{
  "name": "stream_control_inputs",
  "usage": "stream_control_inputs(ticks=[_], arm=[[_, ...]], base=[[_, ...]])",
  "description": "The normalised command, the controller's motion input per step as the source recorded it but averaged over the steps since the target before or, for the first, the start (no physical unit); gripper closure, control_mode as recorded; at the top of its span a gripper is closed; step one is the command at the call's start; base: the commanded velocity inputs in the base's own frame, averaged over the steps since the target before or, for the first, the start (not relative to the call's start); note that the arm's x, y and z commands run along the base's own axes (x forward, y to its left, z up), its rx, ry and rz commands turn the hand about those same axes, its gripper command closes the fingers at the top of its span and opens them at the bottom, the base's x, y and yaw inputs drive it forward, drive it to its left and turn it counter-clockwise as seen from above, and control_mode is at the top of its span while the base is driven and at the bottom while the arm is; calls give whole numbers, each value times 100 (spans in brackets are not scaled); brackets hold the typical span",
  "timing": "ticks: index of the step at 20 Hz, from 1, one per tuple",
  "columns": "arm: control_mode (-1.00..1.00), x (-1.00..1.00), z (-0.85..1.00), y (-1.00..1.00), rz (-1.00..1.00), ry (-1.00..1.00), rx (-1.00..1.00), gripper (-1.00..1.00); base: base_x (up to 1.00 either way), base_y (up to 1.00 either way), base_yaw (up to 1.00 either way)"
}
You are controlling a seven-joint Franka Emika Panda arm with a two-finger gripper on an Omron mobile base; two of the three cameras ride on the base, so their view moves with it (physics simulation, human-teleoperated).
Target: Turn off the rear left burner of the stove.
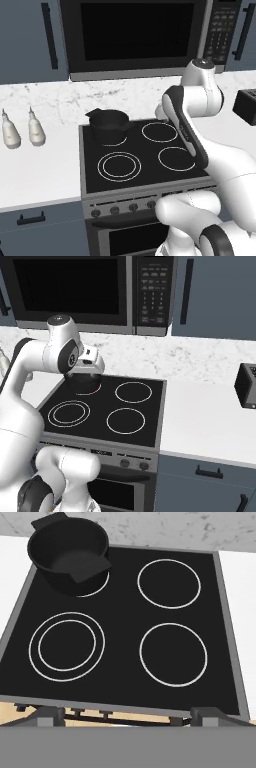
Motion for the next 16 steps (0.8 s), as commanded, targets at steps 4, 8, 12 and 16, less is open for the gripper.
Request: stream_control_inputs(ticks=[4, 8, 12, 16], arm=[[-100, -3, 0, -2, 0, 0, 0, -100], [-100, -3, 0, 0, 0, 0, 0, -100], [-100, -11, 0, 1, 0, 0, 0, -100], [-100, -31, -20, 43, 4, 2, -3, -100]], base=[[-3, -4, 0], [0, 0, 0], [0, 0, 0], [0, 0, 0]])
